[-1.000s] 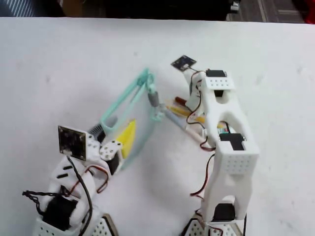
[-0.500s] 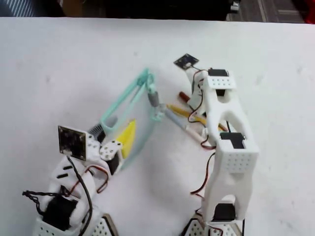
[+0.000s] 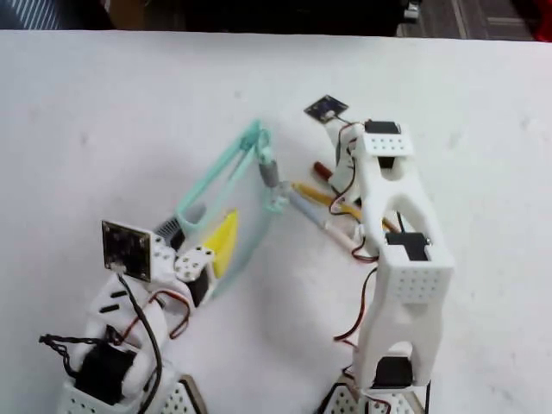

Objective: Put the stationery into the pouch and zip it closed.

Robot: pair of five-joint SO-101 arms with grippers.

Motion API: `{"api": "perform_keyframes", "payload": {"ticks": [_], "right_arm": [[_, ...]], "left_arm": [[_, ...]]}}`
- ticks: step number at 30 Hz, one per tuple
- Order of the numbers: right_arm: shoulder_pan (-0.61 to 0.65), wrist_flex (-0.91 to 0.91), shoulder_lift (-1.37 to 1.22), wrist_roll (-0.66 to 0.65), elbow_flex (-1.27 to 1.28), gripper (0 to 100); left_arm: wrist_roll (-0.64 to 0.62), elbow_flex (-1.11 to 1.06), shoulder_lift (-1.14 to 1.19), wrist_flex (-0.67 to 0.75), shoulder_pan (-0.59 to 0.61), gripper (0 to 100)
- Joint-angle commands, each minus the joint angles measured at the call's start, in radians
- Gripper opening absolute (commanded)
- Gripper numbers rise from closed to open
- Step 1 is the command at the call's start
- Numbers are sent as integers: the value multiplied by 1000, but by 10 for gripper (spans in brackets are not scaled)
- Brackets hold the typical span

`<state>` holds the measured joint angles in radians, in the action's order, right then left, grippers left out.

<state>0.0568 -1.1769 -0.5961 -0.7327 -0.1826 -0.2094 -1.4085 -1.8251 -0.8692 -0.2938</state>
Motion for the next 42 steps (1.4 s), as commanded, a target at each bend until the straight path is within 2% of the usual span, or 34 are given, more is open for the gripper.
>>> {"api": "perform_keyframes", "payload": {"ticks": [1,15,24,31,37,42], "right_arm": [[-1,-27,1,23,12,17],[-2,-31,13,40,-31,17],[-18,-346,189,41,-338,17],[2,-539,355,46,-483,17],[15,-542,573,255,-491,16],[81,-542,723,339,-491,16]], "left_arm": [[9,21,4,18,5,184],[8,21,4,18,5,184],[8,21,4,18,4,184],[8,21,4,18,4,184],[8,21,4,18,4,184],[9,21,4,17,4,184]]}}
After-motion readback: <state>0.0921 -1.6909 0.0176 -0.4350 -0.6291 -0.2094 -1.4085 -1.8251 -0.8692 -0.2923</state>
